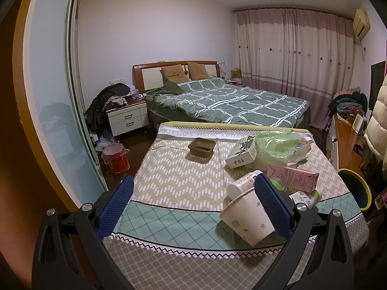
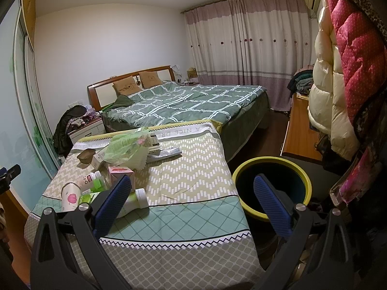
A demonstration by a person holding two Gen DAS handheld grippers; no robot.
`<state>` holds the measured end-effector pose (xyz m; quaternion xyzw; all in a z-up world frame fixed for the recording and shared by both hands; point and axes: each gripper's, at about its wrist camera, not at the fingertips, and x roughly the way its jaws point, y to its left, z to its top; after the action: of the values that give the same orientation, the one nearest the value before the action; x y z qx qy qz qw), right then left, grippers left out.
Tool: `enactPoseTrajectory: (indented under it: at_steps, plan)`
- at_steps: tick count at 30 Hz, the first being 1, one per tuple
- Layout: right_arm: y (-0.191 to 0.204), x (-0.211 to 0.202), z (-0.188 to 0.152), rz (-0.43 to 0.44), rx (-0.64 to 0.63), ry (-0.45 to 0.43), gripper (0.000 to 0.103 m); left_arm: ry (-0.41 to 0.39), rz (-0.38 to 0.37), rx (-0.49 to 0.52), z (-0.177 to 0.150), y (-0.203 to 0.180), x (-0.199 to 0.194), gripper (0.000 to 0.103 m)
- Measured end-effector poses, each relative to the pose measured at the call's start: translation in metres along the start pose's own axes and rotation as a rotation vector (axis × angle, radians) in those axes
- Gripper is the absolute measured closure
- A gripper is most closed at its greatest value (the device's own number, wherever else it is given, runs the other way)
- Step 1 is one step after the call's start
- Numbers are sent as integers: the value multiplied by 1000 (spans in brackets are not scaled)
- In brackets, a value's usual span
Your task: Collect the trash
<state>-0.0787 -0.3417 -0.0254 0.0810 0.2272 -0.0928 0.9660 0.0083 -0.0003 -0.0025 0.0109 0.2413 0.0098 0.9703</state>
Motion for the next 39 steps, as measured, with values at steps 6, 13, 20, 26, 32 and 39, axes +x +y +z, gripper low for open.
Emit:
enactPoseTrajectory:
  at_steps: [6, 13, 20, 26, 32, 39]
  plan:
    - [1, 0, 0, -1, -2, 0, 6, 0, -1, 1, 0, -1, 1, 5]
    - [0, 1, 0, -2, -1, 1, 6, 3, -1, 5, -1, -2, 1, 5]
    - [0, 1, 0, -1, 0, 1, 6, 4, -1, 5, -1, -3, 1, 5]
    - [-1, 3, -1, -1, 1, 7, 6, 7, -4, 10, -1, -5, 4, 5]
    - [0, 12, -1, -4, 5, 18, 6, 15, -10, 14, 2, -5, 9, 5]
    - [14, 34, 8, 18, -10, 34, 6, 17, -2, 17, 6, -4, 16, 5]
